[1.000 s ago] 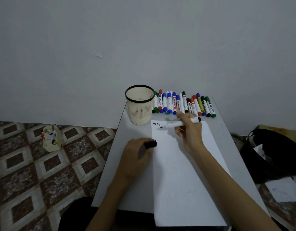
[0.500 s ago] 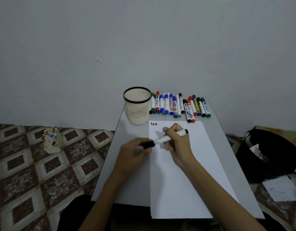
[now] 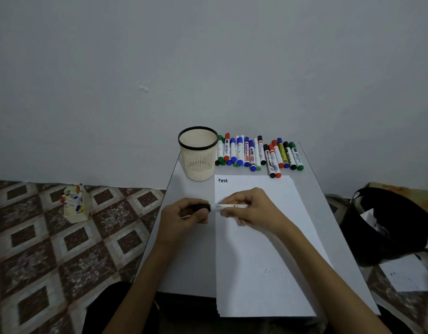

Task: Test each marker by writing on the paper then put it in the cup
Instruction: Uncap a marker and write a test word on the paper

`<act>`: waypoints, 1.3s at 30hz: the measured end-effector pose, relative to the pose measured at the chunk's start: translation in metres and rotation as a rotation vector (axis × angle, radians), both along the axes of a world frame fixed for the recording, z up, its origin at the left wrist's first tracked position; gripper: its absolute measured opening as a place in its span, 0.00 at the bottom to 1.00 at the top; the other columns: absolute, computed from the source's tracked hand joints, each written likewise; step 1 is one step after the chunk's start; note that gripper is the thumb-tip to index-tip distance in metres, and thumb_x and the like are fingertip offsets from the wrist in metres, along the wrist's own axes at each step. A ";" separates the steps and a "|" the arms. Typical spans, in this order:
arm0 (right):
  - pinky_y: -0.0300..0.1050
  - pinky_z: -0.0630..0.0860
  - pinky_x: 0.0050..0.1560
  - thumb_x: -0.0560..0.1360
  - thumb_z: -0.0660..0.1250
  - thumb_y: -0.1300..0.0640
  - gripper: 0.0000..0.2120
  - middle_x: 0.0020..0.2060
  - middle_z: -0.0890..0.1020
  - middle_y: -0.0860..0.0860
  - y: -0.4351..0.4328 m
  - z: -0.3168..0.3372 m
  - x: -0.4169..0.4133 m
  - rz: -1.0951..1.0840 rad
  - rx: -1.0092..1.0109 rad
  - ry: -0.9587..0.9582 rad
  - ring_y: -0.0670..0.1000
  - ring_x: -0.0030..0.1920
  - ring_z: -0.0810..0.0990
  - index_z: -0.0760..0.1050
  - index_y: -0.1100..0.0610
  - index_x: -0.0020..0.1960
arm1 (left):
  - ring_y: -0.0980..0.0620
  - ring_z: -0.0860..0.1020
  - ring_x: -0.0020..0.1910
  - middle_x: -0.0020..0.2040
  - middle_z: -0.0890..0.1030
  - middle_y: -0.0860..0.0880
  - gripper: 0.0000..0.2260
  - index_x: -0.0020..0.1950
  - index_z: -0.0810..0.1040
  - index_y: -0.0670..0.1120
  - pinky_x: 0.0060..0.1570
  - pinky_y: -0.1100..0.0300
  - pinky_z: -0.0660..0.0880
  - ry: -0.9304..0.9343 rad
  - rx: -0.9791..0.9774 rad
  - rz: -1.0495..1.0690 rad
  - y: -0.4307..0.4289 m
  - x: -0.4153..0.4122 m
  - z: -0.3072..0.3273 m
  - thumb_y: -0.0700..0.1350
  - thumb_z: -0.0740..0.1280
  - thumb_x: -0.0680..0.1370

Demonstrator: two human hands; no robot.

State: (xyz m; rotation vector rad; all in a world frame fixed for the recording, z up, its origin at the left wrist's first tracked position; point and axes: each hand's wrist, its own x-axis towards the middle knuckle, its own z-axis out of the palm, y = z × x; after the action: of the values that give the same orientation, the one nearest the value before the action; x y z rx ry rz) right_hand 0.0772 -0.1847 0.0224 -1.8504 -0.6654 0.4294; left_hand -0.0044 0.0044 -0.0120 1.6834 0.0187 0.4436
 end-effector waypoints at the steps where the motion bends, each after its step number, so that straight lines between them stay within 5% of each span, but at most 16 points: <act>1: 0.43 0.72 0.29 0.71 0.73 0.60 0.08 0.34 0.83 0.55 0.002 -0.003 -0.002 0.004 0.005 -0.018 0.51 0.27 0.73 0.84 0.56 0.50 | 0.48 0.82 0.36 0.39 0.84 0.45 0.09 0.49 0.81 0.40 0.40 0.62 0.79 0.000 0.020 0.001 0.001 0.001 -0.001 0.31 0.70 0.70; 16: 0.39 0.67 0.28 0.74 0.71 0.54 0.08 0.32 0.81 0.56 0.000 -0.012 -0.013 -0.044 -0.018 -0.001 0.46 0.25 0.69 0.82 0.57 0.50 | 0.54 0.81 0.38 0.41 0.82 0.48 0.11 0.49 0.80 0.45 0.41 0.66 0.78 -0.113 0.262 -0.039 -0.002 0.001 0.000 0.31 0.70 0.71; 21: 0.46 0.76 0.45 0.76 0.67 0.49 0.12 0.47 0.84 0.46 -0.003 0.001 -0.004 0.029 -0.388 -0.403 0.47 0.44 0.78 0.80 0.48 0.58 | 0.56 0.81 0.42 0.45 0.82 0.49 0.15 0.50 0.80 0.49 0.44 0.65 0.77 -0.133 0.213 0.005 -0.004 0.002 -0.002 0.32 0.72 0.69; 25: 0.48 0.75 0.54 0.74 0.70 0.52 0.11 0.47 0.80 0.47 0.005 0.023 0.014 -0.008 -0.537 -0.650 0.45 0.46 0.74 0.80 0.50 0.56 | 0.62 0.78 0.54 0.55 0.80 0.54 0.25 0.69 0.68 0.46 0.55 0.71 0.71 -0.039 0.264 0.038 -0.005 0.007 -0.008 0.39 0.70 0.73; 27: 0.48 0.77 0.53 0.74 0.70 0.54 0.12 0.47 0.81 0.48 0.006 0.039 0.028 -0.132 -0.466 -0.631 0.45 0.44 0.75 0.80 0.53 0.57 | 0.61 0.71 0.63 0.64 0.73 0.55 0.26 0.73 0.62 0.48 0.63 0.68 0.65 0.042 0.350 0.026 -0.005 0.010 -0.013 0.49 0.66 0.76; 30: 0.44 0.79 0.46 0.72 0.73 0.56 0.09 0.42 0.82 0.49 0.013 0.068 0.046 -0.359 -0.061 -0.562 0.47 0.40 0.79 0.81 0.57 0.52 | 0.57 0.58 0.73 0.72 0.63 0.53 0.29 0.74 0.61 0.49 0.72 0.58 0.52 0.075 0.634 -0.038 -0.009 0.012 -0.018 0.61 0.54 0.76; 34: 0.41 0.81 0.44 0.72 0.72 0.59 0.09 0.38 0.80 0.46 0.040 0.101 0.065 -0.517 0.383 -0.494 0.44 0.38 0.80 0.77 0.61 0.51 | 0.59 0.46 0.74 0.76 0.54 0.54 0.30 0.75 0.54 0.53 0.73 0.54 0.41 0.095 1.031 -0.076 -0.014 0.017 -0.023 0.61 0.39 0.75; 39: 0.48 0.80 0.46 0.71 0.73 0.54 0.08 0.37 0.81 0.45 0.082 0.093 0.086 -0.525 0.234 -0.480 0.44 0.40 0.80 0.76 0.54 0.46 | 0.62 0.45 0.72 0.75 0.57 0.54 0.29 0.73 0.62 0.54 0.73 0.50 0.42 0.070 1.015 -0.069 -0.011 0.018 -0.027 0.60 0.43 0.74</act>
State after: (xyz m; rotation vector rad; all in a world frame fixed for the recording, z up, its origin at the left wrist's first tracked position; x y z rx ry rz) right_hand 0.1631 -0.1027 0.1154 -1.8228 -0.4861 -0.4308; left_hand 0.0139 -0.0067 -0.0392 2.6843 -0.2510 0.3553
